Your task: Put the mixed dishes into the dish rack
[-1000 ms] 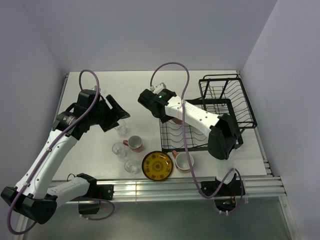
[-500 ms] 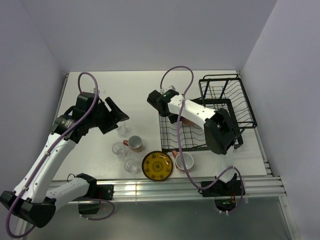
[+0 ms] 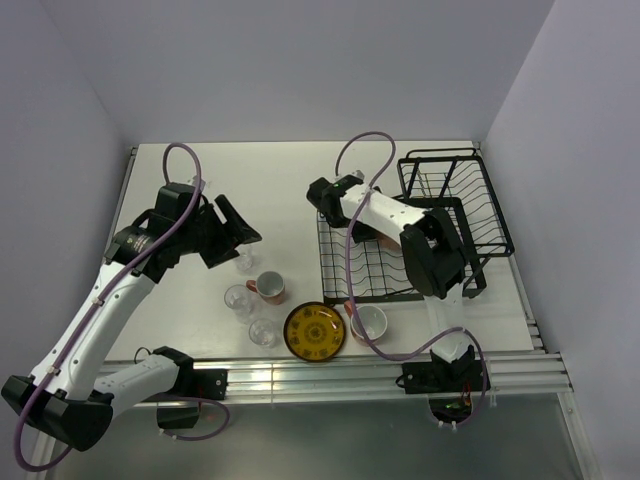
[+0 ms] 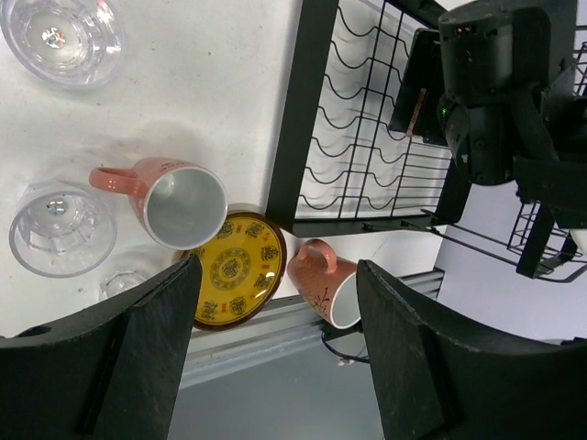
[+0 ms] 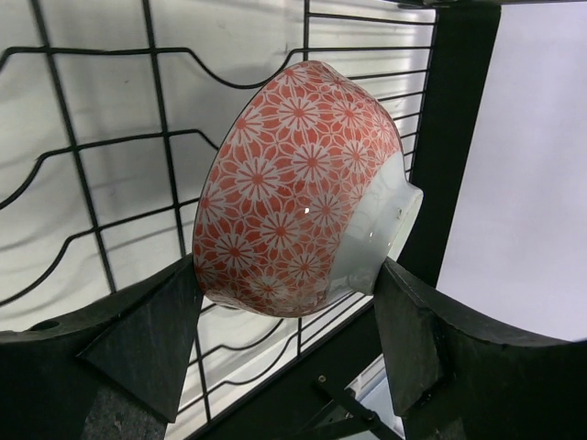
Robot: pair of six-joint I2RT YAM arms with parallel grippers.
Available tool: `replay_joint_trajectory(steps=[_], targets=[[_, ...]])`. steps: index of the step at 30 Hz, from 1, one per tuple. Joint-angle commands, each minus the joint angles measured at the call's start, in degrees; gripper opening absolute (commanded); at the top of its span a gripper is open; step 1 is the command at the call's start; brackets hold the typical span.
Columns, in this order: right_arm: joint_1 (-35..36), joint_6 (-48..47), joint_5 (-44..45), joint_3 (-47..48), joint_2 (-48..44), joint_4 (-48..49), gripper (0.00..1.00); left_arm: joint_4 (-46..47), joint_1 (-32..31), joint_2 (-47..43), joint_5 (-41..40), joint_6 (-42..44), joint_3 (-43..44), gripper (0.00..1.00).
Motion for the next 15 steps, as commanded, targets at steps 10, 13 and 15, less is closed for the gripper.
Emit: replay_joint_trajectory(steps=[10, 13, 15], targets=[[-2.3, 1.6, 5.5, 0.4, 3.6, -0.9, 0.10, -1.9, 0.0, 0.9, 0.7, 4.1, 2.5, 0.74], [-2.4, 1.9, 5.6, 0.3, 4.0, -1.1, 0.29, -3.8, 0.0, 1.5, -0.3, 5.0, 3.0, 0.74], [-2.3, 2.1, 5.5, 0.2, 4.0, -1.1, 0.53, -4.6, 0.0, 1.8, -0.9, 5.3, 3.0, 0.74]])
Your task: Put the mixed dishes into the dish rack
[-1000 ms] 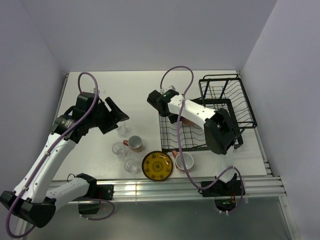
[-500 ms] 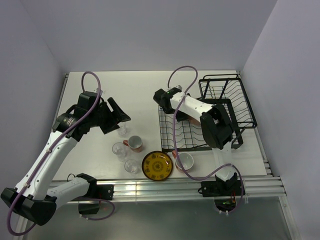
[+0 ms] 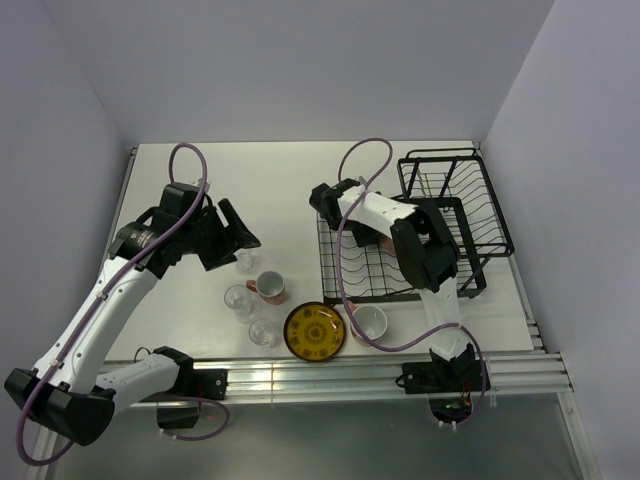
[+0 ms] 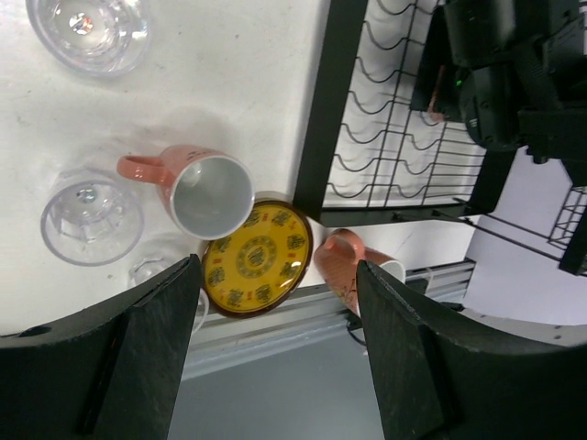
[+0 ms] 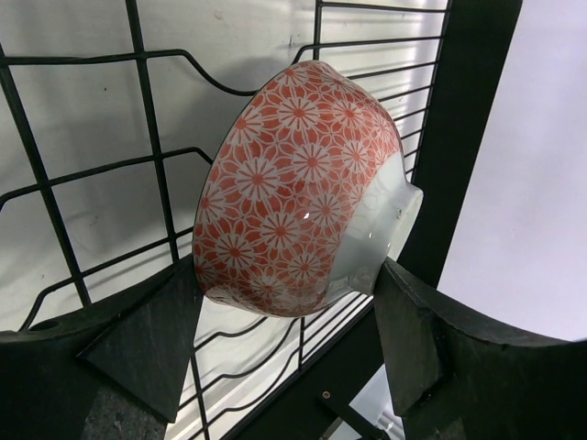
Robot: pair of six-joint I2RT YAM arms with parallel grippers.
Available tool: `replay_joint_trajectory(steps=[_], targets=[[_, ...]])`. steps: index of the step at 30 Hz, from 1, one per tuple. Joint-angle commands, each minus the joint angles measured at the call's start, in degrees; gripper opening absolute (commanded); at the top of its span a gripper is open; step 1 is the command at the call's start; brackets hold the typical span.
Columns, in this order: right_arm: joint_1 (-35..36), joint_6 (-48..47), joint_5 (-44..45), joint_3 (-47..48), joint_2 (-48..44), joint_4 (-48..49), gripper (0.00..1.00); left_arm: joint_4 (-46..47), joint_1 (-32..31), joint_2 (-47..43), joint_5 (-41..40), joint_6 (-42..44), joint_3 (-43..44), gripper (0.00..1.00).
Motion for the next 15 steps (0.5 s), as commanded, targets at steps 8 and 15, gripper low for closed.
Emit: replay_joint_trajectory(steps=[8, 15], targets=[[0.1, 1.2, 3.0, 0.9, -1.5, -0.4, 0.79, -5.1, -0.1, 1.7, -2.7, 5.3, 1.9, 0.73], [0.4, 1.1, 2.7, 1.9, -1.1, -0.3, 1.00, -6.5, -0.3, 3.0, -3.2, 6.7, 2.5, 0.73]])
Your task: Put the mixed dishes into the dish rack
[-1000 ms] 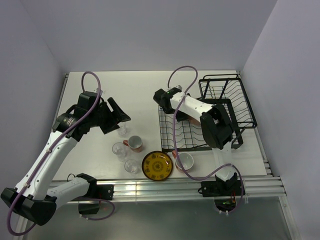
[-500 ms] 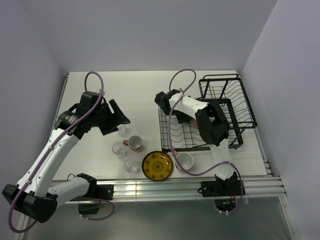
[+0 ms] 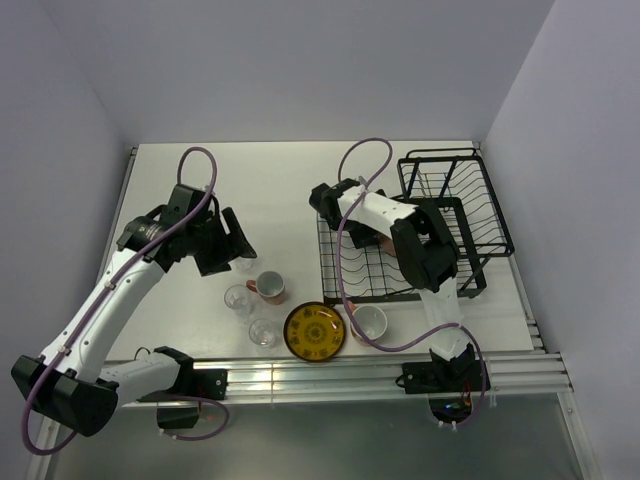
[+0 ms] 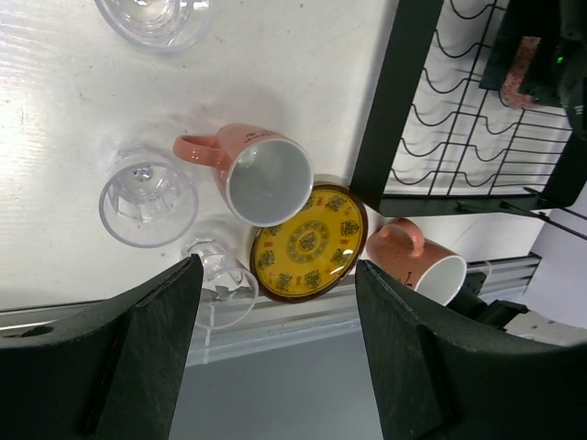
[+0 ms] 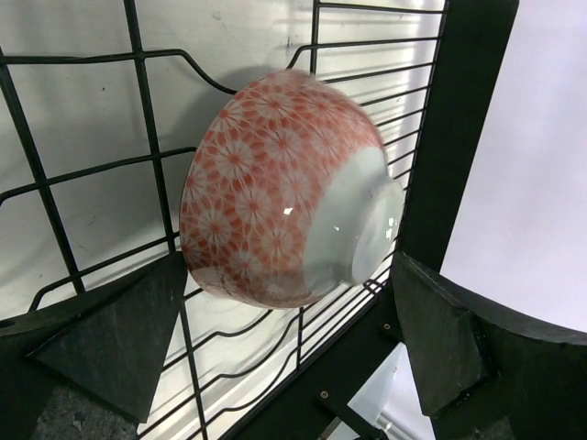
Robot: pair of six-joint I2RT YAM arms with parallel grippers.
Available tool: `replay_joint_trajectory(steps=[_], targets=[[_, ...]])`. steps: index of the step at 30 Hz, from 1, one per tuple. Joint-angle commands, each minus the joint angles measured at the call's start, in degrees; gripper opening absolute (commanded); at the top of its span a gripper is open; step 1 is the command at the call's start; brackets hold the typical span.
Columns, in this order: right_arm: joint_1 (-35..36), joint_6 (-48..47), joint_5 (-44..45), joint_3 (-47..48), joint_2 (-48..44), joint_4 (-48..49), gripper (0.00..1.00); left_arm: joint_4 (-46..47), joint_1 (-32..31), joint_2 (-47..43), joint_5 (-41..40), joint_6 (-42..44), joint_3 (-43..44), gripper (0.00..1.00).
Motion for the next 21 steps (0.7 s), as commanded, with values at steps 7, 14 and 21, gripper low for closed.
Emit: replay_joint_trajectory(steps=[7, 14, 21], targets=[[1.7, -0.4, -0.4, 3.1, -3.5, 1.1, 1.00, -3.6, -2.2, 1.3, -4.4, 3.0, 3.4, 0.73], [4.2, -1.7, -5.6, 3.5, -7.0, 2.0, 1.00, -6.0, -4.4, 3.0, -6.9, 3.0, 3.6, 0.72], [7.9, 0.0, -8.4, 3.0, -12.6, 1.5, 1.00, -7.3, -6.1, 4.3, -10.5, 4.1, 2.7, 0.64]])
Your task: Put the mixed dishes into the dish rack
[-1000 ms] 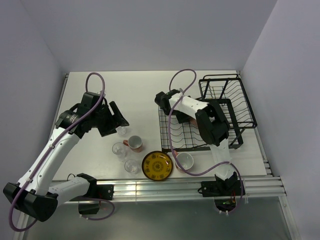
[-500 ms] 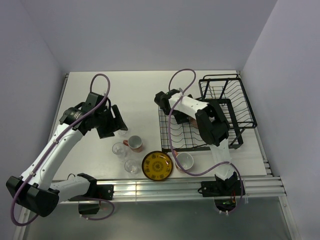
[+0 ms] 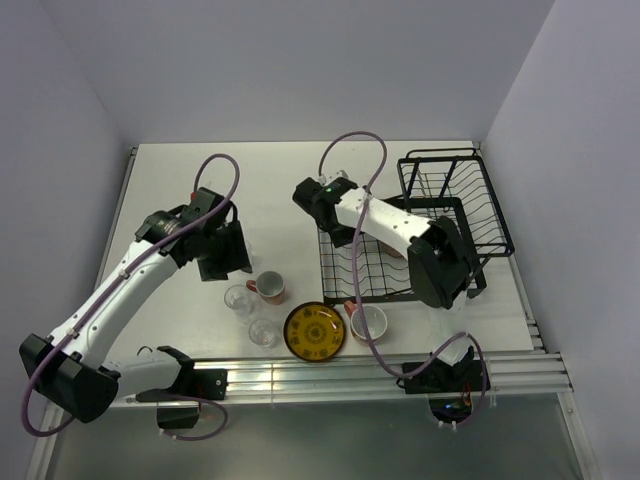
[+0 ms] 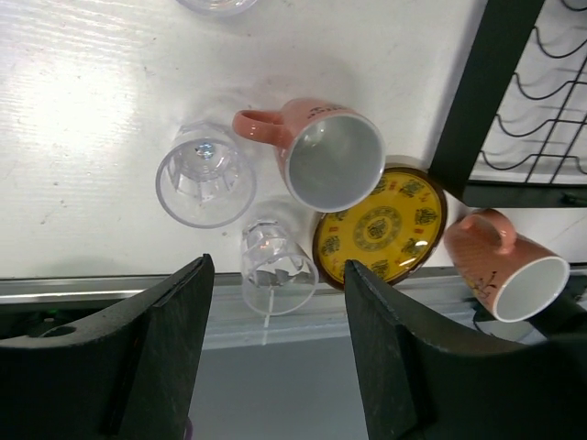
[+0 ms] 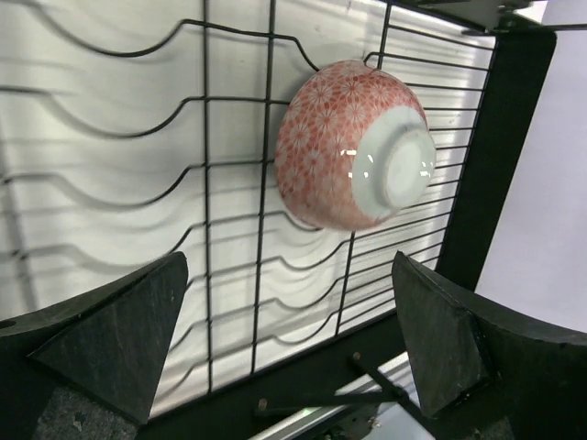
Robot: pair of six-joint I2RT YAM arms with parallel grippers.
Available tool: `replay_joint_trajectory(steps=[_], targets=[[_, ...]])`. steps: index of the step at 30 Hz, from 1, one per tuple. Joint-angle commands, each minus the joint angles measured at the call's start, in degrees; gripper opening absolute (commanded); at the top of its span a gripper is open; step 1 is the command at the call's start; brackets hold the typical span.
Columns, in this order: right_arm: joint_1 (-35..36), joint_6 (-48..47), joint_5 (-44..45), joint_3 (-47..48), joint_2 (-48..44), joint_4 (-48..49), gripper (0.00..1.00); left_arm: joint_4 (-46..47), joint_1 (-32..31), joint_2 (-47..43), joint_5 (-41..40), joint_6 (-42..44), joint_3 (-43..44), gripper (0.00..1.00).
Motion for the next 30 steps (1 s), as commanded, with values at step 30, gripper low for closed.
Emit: replay_joint_trajectory(steps=[30], targets=[[7.4, 6.4, -10.0, 17.1, -29.4, -12.3, 0.99, 13.1, -5.0, 18.7, -3.5, 3.1, -4.4, 0.47]])
